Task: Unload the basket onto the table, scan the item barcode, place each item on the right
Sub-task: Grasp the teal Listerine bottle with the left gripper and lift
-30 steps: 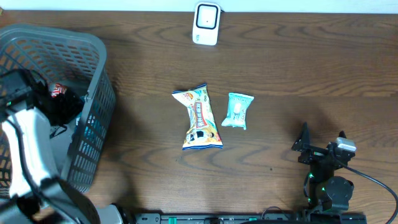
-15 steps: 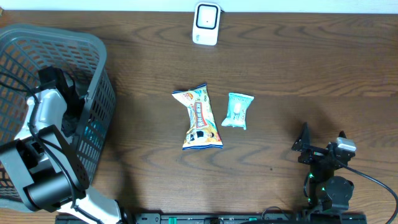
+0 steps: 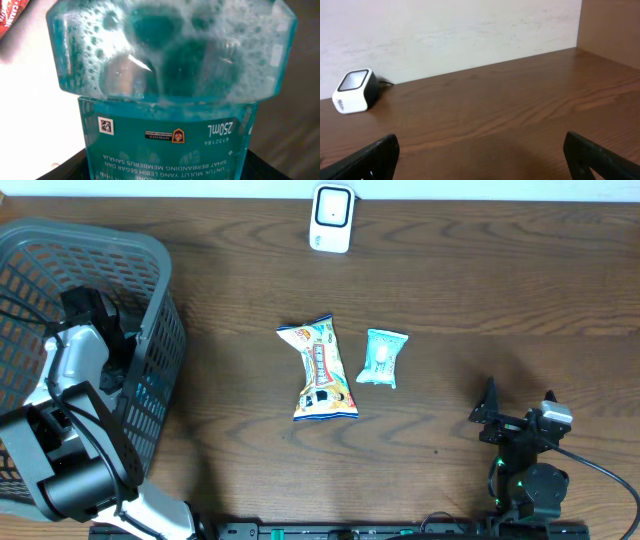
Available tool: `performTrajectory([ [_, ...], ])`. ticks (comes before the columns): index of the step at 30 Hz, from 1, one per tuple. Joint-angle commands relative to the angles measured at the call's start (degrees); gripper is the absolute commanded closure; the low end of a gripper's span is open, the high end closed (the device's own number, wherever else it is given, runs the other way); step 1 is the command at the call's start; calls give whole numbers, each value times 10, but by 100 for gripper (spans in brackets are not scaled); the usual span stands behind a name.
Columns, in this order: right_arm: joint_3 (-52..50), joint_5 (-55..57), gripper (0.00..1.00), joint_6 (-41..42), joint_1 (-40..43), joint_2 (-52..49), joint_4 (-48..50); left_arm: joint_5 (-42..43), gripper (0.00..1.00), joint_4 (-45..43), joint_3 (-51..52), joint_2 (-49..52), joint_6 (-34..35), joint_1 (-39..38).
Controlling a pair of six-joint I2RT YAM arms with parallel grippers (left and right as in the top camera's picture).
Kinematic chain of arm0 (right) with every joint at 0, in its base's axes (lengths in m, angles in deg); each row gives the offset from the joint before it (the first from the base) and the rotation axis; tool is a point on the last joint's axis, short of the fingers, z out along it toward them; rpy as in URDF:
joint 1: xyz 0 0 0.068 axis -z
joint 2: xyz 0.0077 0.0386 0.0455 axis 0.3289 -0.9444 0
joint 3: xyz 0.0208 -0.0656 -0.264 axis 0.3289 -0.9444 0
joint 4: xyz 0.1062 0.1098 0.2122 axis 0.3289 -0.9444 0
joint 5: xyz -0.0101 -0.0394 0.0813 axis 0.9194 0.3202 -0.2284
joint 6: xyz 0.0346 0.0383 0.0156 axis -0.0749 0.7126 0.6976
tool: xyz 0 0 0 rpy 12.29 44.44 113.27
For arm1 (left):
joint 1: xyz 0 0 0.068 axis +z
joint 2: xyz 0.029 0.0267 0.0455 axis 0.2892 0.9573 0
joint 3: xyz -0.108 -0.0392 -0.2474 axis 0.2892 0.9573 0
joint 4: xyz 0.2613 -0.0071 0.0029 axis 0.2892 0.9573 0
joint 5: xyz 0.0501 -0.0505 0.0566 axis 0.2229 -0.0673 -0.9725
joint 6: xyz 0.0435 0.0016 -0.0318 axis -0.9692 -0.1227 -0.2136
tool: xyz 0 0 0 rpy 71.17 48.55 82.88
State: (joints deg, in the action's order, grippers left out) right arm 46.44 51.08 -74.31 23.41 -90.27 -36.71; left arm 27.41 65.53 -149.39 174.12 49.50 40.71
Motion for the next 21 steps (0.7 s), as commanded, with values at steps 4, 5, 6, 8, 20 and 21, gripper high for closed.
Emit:
performTrajectory([
  [4, 0, -1, 1, -9, 0, 2, -2, 10, 55, 22, 25, 19, 7, 0],
  [5, 0, -1, 1, -9, 0, 2, -2, 9, 55, 23, 23, 14, 8, 0],
  [6, 0, -1, 1, -9, 0, 2, -2, 9, 55, 23, 22, 3, 8, 0],
  [8, 0, -1, 1, -9, 0, 2, -2, 9, 55, 23, 21, -13, 8, 0],
  [20, 0, -1, 1, -9, 0, 2, -2, 8, 55, 23, 21, -165, 11, 0],
  [21, 0, -1, 1, -9, 0, 2, -2, 7, 55, 23, 21, -178, 15, 0],
])
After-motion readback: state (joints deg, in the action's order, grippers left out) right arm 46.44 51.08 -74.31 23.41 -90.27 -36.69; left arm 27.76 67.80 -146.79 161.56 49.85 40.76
